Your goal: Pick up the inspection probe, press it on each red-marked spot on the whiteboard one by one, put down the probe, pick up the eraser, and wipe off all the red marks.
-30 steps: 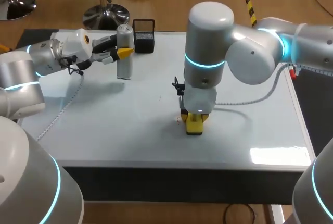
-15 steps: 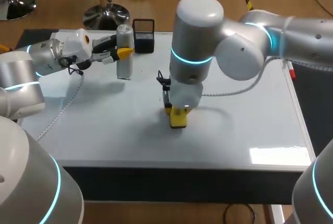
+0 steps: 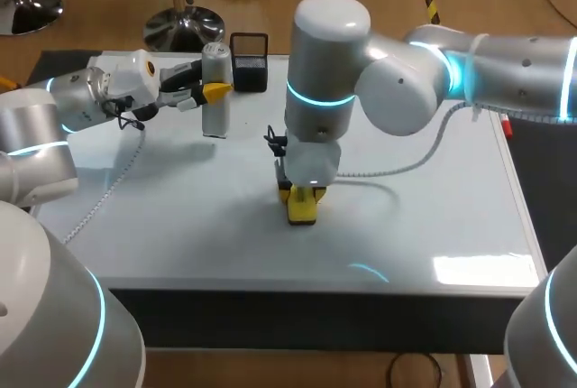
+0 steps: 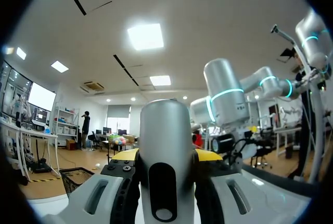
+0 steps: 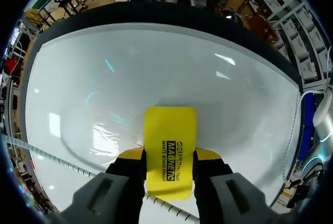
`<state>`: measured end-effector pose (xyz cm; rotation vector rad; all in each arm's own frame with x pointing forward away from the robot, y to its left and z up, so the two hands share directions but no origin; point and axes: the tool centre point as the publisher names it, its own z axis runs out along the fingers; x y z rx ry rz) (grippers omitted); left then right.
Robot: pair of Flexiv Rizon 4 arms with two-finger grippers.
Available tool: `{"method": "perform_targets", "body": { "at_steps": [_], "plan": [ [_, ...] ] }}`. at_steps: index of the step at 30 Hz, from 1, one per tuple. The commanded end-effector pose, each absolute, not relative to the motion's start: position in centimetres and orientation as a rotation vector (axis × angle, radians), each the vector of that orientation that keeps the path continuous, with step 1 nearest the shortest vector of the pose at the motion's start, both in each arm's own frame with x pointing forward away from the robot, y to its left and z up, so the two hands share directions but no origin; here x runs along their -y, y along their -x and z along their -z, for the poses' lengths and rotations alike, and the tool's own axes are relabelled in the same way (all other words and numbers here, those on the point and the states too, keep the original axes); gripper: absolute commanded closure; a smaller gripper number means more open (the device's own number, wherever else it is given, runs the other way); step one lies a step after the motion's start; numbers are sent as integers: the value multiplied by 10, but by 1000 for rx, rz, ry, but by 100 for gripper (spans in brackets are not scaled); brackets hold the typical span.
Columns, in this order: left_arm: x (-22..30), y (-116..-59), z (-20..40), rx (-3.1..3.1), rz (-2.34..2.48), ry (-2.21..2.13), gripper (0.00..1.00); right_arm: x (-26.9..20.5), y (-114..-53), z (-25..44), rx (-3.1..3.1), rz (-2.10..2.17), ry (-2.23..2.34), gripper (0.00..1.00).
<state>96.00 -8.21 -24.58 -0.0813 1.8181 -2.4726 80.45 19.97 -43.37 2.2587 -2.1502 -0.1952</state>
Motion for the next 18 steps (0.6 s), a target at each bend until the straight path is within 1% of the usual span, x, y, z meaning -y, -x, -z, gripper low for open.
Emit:
{"method": "perform_targets", "body": {
  "at_steps": [1,11,18],
  "plan": [
    [82,-959,244,-1821,2469,83,100,-182,-801,450,2162,188,-2244,100],
    [82,-959,244,-1821,2469,83,100,-146,-791,455,2185,172,-2166,100],
    [82,-959,244,-1821,2469,83,100,-134,-785,456,2200,170,-2136,100]
  ]
}}
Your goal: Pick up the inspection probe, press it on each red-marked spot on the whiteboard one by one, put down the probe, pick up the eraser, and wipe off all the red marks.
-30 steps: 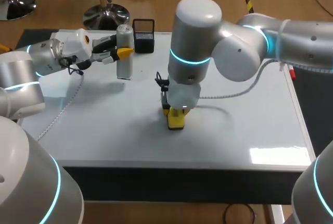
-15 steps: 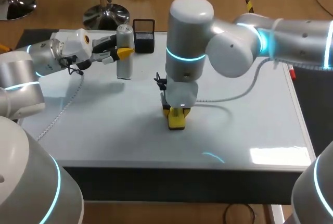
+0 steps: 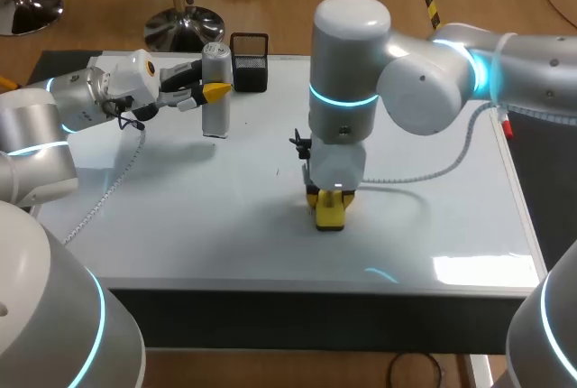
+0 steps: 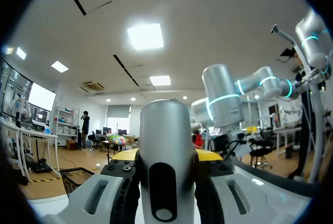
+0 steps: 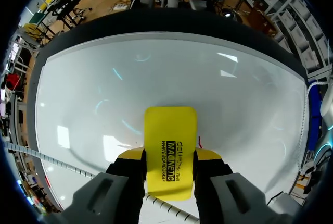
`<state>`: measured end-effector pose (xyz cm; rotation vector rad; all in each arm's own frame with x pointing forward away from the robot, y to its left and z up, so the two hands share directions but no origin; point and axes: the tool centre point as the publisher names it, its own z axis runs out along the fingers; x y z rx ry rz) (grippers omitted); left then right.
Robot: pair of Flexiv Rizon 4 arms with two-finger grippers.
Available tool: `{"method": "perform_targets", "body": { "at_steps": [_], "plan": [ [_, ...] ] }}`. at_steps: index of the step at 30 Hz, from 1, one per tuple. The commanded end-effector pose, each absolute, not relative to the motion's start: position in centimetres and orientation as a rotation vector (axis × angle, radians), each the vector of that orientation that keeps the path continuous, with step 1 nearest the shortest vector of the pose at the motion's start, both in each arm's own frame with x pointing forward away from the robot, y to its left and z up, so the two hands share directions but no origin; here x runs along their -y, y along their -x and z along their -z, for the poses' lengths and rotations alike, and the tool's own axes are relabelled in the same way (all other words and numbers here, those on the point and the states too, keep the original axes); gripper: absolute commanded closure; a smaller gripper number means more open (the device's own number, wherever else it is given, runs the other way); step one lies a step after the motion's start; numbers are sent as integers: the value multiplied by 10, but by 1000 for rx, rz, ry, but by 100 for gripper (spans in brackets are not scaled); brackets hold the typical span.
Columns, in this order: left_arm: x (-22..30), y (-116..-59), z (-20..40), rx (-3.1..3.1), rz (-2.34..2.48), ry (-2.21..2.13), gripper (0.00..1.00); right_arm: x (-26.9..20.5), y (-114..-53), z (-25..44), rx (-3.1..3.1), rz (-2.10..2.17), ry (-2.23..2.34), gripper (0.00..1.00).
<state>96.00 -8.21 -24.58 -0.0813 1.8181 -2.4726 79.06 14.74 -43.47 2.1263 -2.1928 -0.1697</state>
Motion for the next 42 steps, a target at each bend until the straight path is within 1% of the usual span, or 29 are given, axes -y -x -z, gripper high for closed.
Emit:
{"method": "perform_targets", "body": {
  "at_steps": [1,9,17,28,34,42],
  "plan": [
    [82,-959,244,-1821,2469,83,100,-133,-785,455,2201,169,-2134,100],
    [82,-959,244,-1821,2469,83,100,-135,-783,439,2218,123,-2154,100],
    [82,-959,244,-1821,2469,83,100,-168,-786,413,2181,74,-2277,100],
    [82,-959,244,-1821,2469,83,100,-196,-793,439,2168,190,-2308,100],
    [82,-959,244,-1821,2469,83,100,-198,-794,452,2151,219,-2297,100],
    [82,-959,244,-1821,2469,83,100,-178,-796,453,2159,204,-2254,100]
  ]
}}
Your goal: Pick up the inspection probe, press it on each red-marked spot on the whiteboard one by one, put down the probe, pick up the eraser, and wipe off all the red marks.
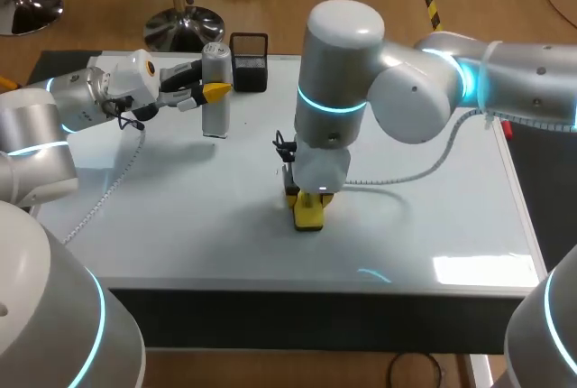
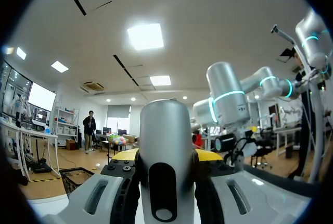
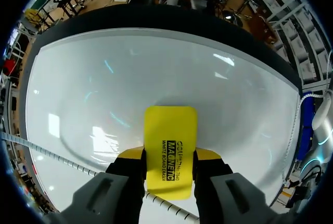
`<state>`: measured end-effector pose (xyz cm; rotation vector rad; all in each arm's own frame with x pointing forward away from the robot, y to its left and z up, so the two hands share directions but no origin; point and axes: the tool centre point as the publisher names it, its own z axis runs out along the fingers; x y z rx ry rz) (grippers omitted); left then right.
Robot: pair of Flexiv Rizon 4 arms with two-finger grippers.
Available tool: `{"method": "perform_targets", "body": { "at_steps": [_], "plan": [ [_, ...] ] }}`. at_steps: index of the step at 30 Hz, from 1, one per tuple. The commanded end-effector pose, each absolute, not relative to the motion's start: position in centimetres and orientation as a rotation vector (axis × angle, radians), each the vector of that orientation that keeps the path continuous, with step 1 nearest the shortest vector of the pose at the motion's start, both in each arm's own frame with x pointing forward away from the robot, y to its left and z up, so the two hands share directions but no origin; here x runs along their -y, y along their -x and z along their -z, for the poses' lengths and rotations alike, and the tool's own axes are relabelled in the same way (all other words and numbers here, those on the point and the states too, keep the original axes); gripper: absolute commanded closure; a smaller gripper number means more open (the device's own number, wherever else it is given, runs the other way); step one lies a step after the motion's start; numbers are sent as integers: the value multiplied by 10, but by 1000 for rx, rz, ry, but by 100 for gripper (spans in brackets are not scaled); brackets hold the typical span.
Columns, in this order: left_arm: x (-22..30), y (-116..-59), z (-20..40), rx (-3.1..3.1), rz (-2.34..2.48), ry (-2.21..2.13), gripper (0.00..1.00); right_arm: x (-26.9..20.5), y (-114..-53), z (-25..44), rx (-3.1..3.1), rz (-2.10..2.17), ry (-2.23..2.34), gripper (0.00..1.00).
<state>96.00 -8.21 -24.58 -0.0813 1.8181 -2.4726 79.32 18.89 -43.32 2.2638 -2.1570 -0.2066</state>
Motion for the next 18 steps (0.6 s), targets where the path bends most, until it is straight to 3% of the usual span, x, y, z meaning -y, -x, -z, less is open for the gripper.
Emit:
{"method": "perform_targets", "body": {
  "at_steps": [1,18],
  "plan": [
    [82,-959,244,-1821,2469,83,100,-175,-796,454,2160,202,-2247,100],
    [82,-959,244,-1821,2469,83,100,-124,-798,457,2222,188,-2119,100]
  ]
}}
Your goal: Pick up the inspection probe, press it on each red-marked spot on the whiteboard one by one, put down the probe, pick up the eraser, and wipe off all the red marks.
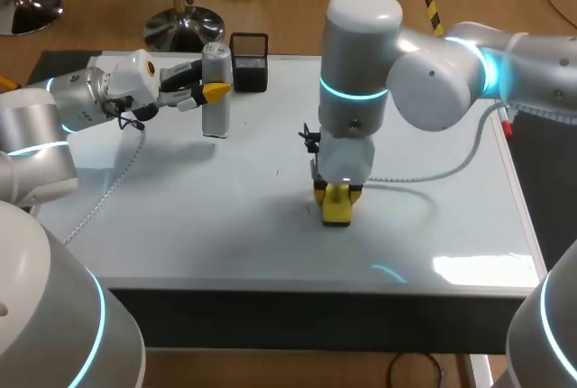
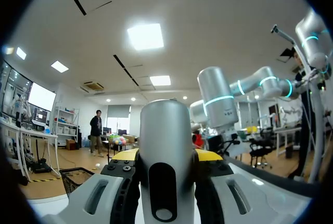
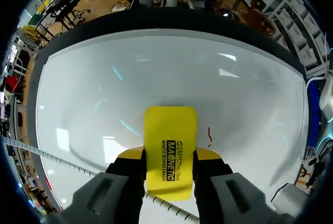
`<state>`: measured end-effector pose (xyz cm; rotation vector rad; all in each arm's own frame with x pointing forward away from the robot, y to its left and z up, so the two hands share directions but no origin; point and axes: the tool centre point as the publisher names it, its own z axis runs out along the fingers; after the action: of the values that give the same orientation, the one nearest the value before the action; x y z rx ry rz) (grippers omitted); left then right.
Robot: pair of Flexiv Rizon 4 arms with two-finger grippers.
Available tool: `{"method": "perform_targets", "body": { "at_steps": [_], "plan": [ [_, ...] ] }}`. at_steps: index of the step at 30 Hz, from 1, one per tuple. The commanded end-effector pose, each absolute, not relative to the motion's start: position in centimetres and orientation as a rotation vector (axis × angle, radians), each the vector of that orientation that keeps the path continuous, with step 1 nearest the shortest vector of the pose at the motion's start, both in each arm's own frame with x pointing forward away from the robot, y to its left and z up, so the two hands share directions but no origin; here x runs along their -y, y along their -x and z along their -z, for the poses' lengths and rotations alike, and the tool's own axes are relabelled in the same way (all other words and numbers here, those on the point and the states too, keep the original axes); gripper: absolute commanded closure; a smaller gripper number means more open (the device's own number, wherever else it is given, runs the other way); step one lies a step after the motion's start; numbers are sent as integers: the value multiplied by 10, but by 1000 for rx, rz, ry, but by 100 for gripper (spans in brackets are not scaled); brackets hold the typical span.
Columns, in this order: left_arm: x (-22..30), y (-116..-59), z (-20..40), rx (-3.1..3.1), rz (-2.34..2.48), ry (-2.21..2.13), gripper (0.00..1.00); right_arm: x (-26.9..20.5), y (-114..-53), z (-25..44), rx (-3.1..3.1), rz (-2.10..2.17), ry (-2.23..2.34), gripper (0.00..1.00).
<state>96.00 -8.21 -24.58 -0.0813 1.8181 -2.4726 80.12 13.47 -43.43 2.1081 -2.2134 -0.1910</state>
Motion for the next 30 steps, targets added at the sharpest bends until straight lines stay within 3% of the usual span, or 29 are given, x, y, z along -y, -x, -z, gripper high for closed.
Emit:
{"method": "perform_targets", "body": {
  "at_steps": [1,15,30],
  "plan": [
    [82,-959,244,-1821,2469,83,100,-124,-798,454,2224,182,-2120,100],
    [82,-959,244,-1821,2469,83,100,-138,-786,404,2210,51,-2234,100],
    [82,-959,244,-1821,2469,83,100,-168,-776,412,2165,107,-2301,100]
  ]
}}
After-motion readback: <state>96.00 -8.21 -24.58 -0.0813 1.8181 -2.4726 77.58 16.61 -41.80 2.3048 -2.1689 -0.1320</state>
